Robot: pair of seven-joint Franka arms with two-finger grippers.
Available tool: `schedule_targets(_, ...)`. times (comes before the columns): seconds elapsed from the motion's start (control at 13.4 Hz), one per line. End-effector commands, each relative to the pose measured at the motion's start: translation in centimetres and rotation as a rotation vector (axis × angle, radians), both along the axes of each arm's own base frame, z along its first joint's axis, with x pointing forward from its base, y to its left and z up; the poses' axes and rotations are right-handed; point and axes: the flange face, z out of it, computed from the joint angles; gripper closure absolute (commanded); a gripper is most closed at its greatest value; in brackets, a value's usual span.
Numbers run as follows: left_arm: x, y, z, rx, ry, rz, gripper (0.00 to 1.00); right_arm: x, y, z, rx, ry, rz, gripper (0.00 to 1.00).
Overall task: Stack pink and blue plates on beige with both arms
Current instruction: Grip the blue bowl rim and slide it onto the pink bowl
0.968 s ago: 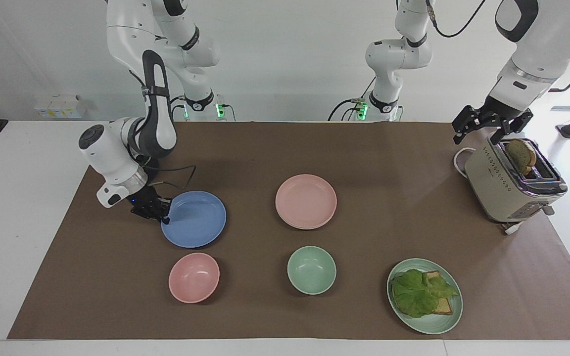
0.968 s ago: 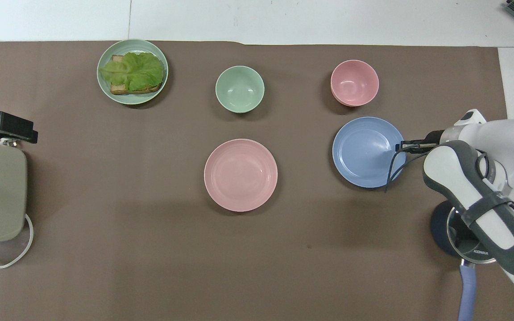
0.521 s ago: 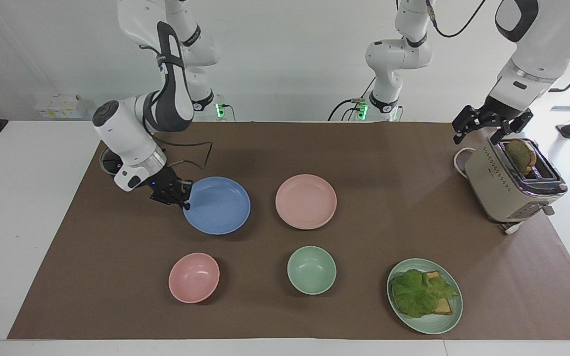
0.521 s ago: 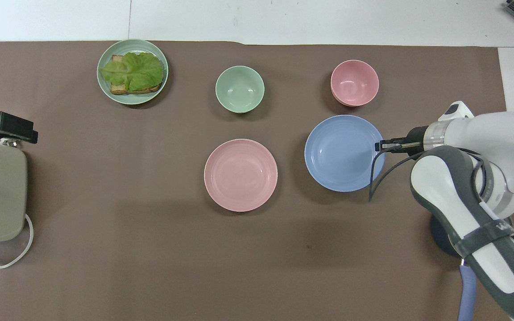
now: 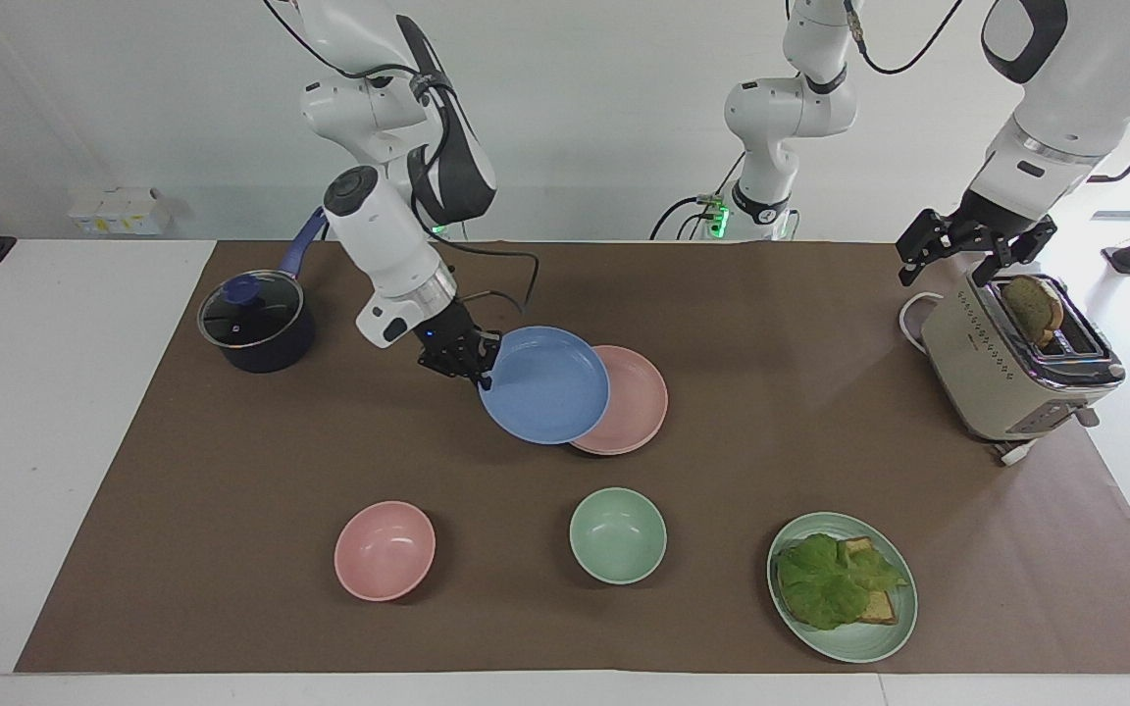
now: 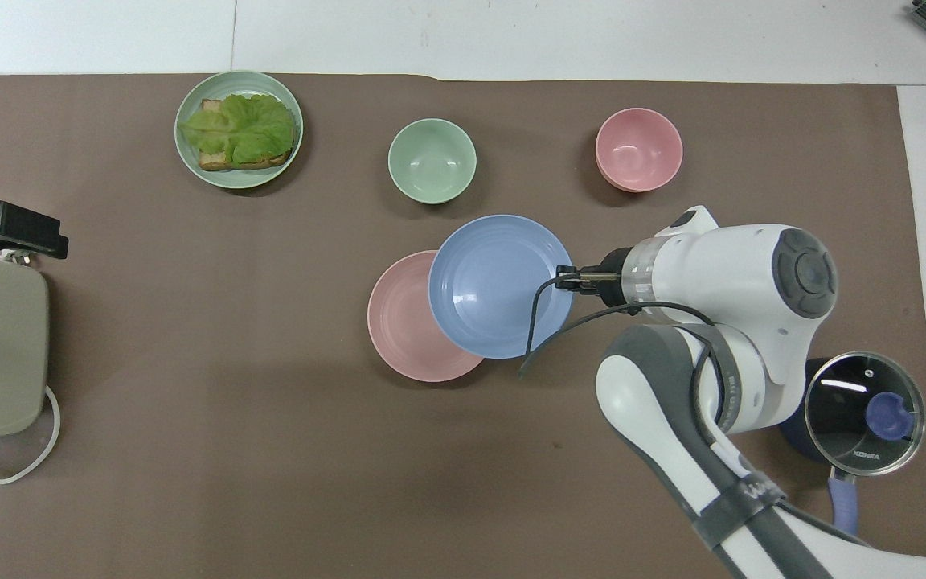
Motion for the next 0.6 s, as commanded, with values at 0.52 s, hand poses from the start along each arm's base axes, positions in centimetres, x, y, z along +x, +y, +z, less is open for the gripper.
schedule_targets(0.52,-0.3,0.3,0.1,0.015,0.007,-0.007,0.0,-1.8,7.4,-5.2,0.009,0.023,-0.042,1.0)
